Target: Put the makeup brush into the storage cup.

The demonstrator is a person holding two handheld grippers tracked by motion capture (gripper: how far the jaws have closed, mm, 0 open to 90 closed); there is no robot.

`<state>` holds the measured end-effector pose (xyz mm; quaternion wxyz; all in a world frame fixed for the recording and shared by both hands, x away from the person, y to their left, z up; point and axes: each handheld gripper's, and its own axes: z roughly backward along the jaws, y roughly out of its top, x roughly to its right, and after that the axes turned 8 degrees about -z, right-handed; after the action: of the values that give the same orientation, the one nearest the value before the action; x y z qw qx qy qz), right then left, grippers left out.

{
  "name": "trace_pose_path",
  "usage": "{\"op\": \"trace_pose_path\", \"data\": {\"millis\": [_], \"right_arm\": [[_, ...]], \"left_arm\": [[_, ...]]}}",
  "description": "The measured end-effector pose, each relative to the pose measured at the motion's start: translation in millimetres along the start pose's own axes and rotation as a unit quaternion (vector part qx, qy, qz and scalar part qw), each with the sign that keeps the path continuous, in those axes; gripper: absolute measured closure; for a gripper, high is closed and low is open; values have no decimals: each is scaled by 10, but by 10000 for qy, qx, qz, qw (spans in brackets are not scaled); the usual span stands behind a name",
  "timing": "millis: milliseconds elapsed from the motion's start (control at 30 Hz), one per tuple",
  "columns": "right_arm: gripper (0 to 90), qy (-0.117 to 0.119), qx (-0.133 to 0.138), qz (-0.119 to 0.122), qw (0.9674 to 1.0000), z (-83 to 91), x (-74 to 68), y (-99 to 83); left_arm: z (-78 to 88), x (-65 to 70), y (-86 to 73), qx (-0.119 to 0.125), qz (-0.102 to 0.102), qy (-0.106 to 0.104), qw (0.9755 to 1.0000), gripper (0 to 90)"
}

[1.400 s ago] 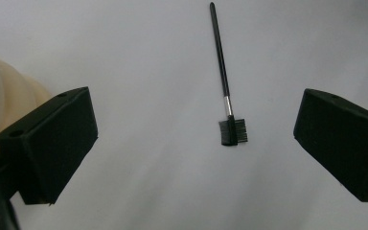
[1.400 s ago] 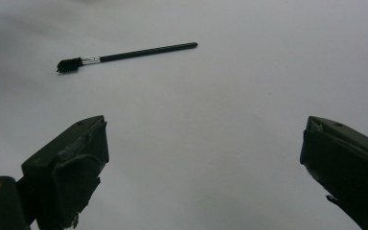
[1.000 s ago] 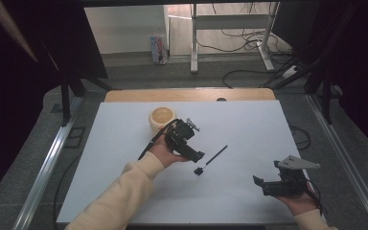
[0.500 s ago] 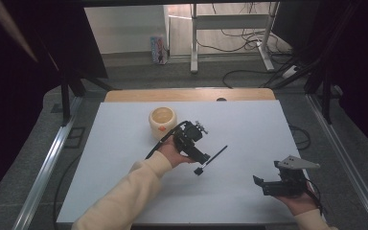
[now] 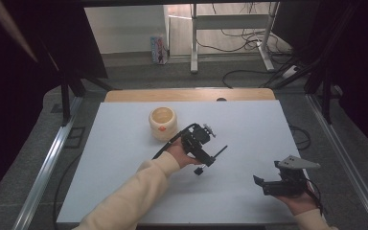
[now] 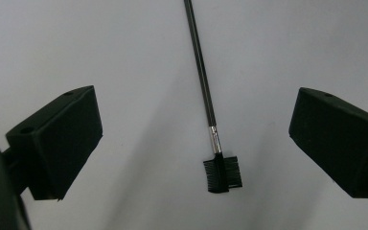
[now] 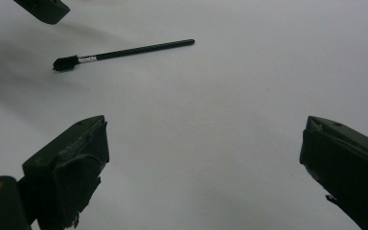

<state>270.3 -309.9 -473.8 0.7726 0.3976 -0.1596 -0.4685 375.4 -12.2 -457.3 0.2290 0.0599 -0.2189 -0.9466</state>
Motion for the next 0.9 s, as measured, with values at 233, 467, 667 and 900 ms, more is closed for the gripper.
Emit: {"op": "trace_pose_path", "data": {"millis": [233, 467, 667, 900], "right_arm": [[30, 2, -3, 4, 10000, 0, 4, 0], [30, 7, -8, 2, 10000, -2, 2, -1], [30, 7, -12, -6, 10000, -3, 9, -2], [31, 13, -16, 4, 10000, -3, 8, -3]], "left_arm": [[-52, -17, 74, -198, -55, -148, 9997, 79], [-183, -11, 118, -561, -70, -300, 9980, 86], [-267, -7, 130, -748, -64, -397, 9964, 107], [-295, 10, 134, -820, -109, -542, 9951, 194]]}}
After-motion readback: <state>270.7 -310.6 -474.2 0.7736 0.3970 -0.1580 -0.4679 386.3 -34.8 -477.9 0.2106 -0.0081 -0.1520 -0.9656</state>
